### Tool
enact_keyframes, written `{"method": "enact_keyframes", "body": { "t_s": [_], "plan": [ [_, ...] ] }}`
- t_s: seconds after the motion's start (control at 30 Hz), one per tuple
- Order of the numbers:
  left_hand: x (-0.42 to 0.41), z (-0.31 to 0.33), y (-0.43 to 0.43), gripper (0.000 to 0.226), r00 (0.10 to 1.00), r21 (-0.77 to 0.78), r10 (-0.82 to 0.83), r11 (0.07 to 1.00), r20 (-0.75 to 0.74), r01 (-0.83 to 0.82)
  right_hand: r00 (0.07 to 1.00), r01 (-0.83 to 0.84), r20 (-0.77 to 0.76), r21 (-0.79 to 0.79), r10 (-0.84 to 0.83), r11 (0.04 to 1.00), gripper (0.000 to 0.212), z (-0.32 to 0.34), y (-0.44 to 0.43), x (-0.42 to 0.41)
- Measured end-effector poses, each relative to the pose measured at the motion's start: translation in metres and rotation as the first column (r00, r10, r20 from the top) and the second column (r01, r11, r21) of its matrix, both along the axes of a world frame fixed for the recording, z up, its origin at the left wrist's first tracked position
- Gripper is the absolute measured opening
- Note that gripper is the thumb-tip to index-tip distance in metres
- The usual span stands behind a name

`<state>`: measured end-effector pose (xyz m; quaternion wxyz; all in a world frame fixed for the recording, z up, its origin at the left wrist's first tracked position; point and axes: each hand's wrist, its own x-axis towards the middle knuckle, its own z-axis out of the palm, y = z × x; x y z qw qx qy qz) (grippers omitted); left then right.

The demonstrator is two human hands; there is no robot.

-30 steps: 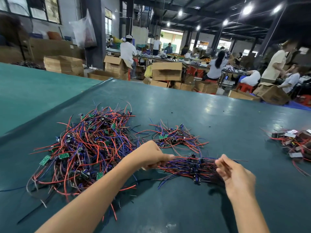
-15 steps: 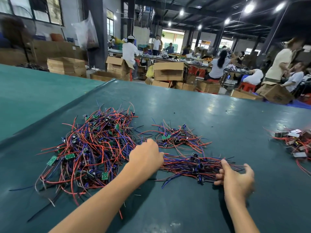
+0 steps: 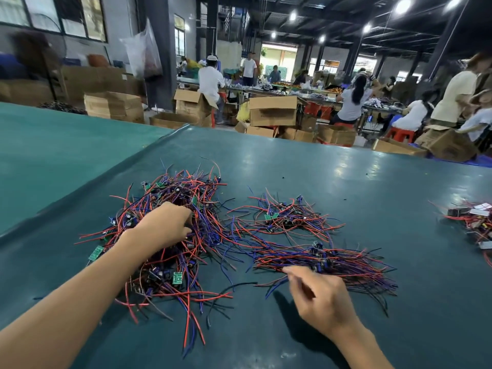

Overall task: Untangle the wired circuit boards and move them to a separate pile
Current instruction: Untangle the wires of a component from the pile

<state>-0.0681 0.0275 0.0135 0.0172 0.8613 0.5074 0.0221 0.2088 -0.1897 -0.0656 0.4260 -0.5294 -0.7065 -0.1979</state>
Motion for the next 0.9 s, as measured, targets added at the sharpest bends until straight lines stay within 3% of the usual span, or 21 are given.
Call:
{"method": "enact_keyframes", "body": {
  "t_s": [0.1, 0.27, 0.4, 0.57, 0.67, 0.73, 0.8, 0.9],
  "plan": [
    [-0.004, -0.006, 0.004, 0.015, 0.998, -0.001, -0.044, 0.999, 0.040, 0.044, 0.995, -0.037, 0.094, -0.074, 0.044, 0.997, 0.017, -0.004, 0.004, -0.003],
    [-0.001, -0.009, 0.007, 0.017, 0.984, 0.139, -0.156, 0.980, 0.083, 0.143, 0.997, 0.078, -0.005, 0.007, -0.078, 0.997, 0.019, -0.003, 0.000, 0.002],
    [0.002, 0.006, 0.005, 0.017, 0.942, 0.240, -0.262, 0.948, 0.210, 0.210, 0.993, 0.105, -0.056, -0.038, -0.107, 0.994, 0.018, 0.001, -0.001, 0.002],
    [-0.001, 0.023, -0.005, 0.014, 0.775, 0.394, -0.462, 0.869, 0.432, 0.299, 0.993, 0.110, -0.035, -0.072, -0.112, 0.991, 0.020, 0.003, 0.000, 0.003],
    [-0.002, 0.025, -0.007, 0.010, 0.693, 0.393, -0.461, 0.879, 0.555, 0.270, 0.993, 0.110, -0.044, -0.083, -0.114, 0.990, 0.020, 0.003, 0.001, 0.004],
    [-0.002, 0.023, -0.001, 0.018, 0.745, 0.283, -0.435, 0.899, 0.505, 0.333, 0.993, 0.109, -0.041, -0.095, -0.114, 0.989, 0.020, 0.003, 0.001, 0.003],
    [-0.003, 0.018, 0.006, 0.025, 0.861, 0.099, -0.402, 0.915, 0.311, 0.391, 0.991, 0.113, -0.063, -0.107, -0.120, 0.988, 0.019, 0.004, 0.001, 0.002],
    [-0.006, 0.006, 0.012, 0.032, 0.954, -0.053, -0.297, 0.953, 0.031, 0.298, 0.988, 0.122, -0.078, -0.125, -0.132, 0.985, 0.019, 0.004, 0.000, 0.000]
  ]
}}
